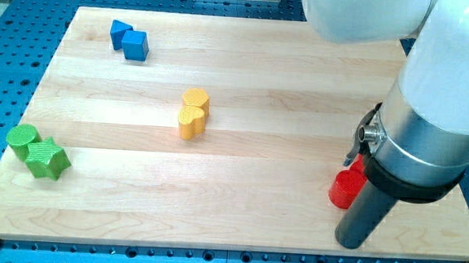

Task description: Push the red blocks to the right side of the board

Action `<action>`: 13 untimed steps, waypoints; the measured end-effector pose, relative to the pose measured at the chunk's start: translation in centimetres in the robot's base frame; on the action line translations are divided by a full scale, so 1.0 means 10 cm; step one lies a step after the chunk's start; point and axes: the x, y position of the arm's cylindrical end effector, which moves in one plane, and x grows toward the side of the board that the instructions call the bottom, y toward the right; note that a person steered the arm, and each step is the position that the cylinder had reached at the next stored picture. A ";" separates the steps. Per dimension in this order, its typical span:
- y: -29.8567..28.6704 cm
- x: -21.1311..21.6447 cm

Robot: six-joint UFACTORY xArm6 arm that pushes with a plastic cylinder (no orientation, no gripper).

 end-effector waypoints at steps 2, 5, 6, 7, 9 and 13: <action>-0.01 0.00; -0.12 0.00; -0.12 0.00; -0.14 -0.07; -0.19 -0.06; -0.62 -0.66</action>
